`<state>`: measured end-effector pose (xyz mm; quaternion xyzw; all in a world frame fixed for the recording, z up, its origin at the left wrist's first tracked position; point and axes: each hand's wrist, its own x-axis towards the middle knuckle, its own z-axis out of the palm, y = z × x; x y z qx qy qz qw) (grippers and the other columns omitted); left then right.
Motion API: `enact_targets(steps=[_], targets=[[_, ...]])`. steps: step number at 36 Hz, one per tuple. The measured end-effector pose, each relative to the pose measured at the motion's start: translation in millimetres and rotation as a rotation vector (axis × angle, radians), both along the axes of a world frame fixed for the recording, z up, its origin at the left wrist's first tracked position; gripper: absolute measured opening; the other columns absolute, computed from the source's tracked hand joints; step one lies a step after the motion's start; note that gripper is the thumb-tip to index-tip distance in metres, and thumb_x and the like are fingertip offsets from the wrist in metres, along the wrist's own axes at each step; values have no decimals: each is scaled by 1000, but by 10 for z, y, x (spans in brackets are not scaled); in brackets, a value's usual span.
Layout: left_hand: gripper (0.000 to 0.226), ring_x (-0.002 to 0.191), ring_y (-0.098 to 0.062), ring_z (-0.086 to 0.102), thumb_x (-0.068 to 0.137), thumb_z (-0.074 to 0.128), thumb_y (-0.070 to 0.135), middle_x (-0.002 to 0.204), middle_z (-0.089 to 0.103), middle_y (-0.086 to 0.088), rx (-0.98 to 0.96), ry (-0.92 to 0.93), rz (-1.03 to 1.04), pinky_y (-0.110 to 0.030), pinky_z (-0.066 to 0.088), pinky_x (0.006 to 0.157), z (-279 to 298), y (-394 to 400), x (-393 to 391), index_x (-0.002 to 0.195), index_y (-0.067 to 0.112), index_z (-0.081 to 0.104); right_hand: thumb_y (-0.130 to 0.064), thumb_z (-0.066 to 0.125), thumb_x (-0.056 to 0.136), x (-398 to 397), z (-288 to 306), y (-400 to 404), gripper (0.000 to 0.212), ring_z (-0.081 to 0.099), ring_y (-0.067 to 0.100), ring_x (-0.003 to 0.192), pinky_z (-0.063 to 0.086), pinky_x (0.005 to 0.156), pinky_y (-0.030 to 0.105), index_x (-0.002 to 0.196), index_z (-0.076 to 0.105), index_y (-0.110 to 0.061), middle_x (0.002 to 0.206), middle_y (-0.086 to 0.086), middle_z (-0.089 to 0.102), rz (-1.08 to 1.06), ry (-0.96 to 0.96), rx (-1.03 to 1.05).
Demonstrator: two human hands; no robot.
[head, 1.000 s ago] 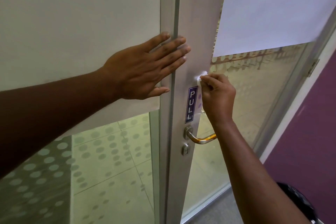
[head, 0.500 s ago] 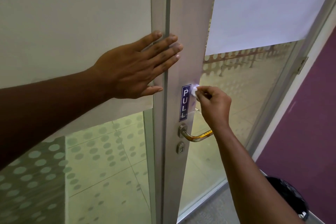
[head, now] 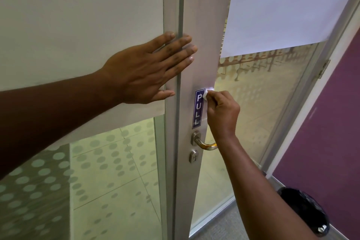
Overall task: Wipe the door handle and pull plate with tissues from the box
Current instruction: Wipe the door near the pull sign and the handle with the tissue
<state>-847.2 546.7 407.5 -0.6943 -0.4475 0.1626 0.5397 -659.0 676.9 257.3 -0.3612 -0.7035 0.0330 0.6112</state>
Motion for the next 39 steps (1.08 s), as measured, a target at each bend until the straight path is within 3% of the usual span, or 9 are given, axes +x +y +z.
enact_targets(steps=[4, 10, 13, 16, 19, 22, 26, 32, 39], targets=[[86, 156, -43, -15, 99, -15, 59, 165, -18, -30, -1, -10, -7, -53, 5, 129, 4, -5, 0, 159, -3, -17, -7, 73, 87, 56, -108, -21, 11, 60, 6, 71, 46, 67, 6, 97, 78, -9, 85, 3, 72, 21, -16, -97], [86, 155, -43, -17, 101, -9, 60, 165, -20, -31, -10, -32, 20, -53, 4, 129, 12, -19, 12, 158, -3, -19, -21, 73, 86, 221, -127, 63, 21, 73, 11, 89, 58, 84, 30, 107, 76, -18, 102, 0, 76, 201, 386, -584], [85, 155, -44, -18, 101, -11, 59, 165, -21, -31, -11, -31, 21, -53, 4, 129, 9, -25, 16, 157, -4, -21, -16, 73, 83, 213, -181, 28, 37, 69, 9, 97, 56, 86, 28, 120, 70, -13, 115, 0, 72, 249, 398, -681], [84, 156, -44, -16, 100, -15, 57, 165, -20, -31, -9, -25, 13, -53, 5, 129, 10, -25, 18, 158, -4, -19, -24, 75, 84, 143, -267, -38, 35, 68, 2, 92, 54, 79, 21, 119, 71, -18, 114, -2, 71, 176, 340, -665], [85, 156, -44, -15, 100, -15, 58, 165, -18, -31, -9, -24, 8, -53, 6, 129, 10, -18, 12, 158, -4, -18, -37, 74, 85, 71, -326, -110, 29, 71, 8, 89, 58, 84, 34, 111, 75, -23, 104, -4, 75, 92, 318, -643], [85, 156, -44, -16, 101, -12, 59, 165, -20, -31, -3, -15, 12, -53, 5, 129, 5, -12, 6, 158, -4, -20, -23, 75, 86, -11, -358, -146, 22, 71, 10, 85, 59, 84, 37, 107, 77, -18, 95, -2, 75, 104, 307, -578], [86, 156, -43, -15, 101, -10, 59, 165, -18, -31, -9, -26, 2, -53, 6, 129, 7, -12, 8, 158, -4, -18, -19, 75, 86, -86, -341, -128, 17, 63, -6, 75, 56, 74, 16, 103, 78, -18, 91, -5, 73, 24, 275, -499], [85, 156, -44, -14, 100, -13, 59, 165, -18, -31, -2, -6, 8, -53, 5, 129, -2, -14, -2, 158, -4, -19, -12, 73, 87, -81, -103, -29, 17, 62, 0, 74, 44, 70, 0, 103, 77, -10, 90, 1, 75, 12, 223, -313], [86, 156, -43, -15, 99, -13, 59, 165, -19, -30, -4, 1, 32, -52, 4, 129, 11, -29, 20, 158, -3, -19, -22, 74, 88, 31, 180, 37, 16, 68, 8, 76, 59, 75, 28, 102, 78, -16, 88, -2, 76, 27, 112, -258]])
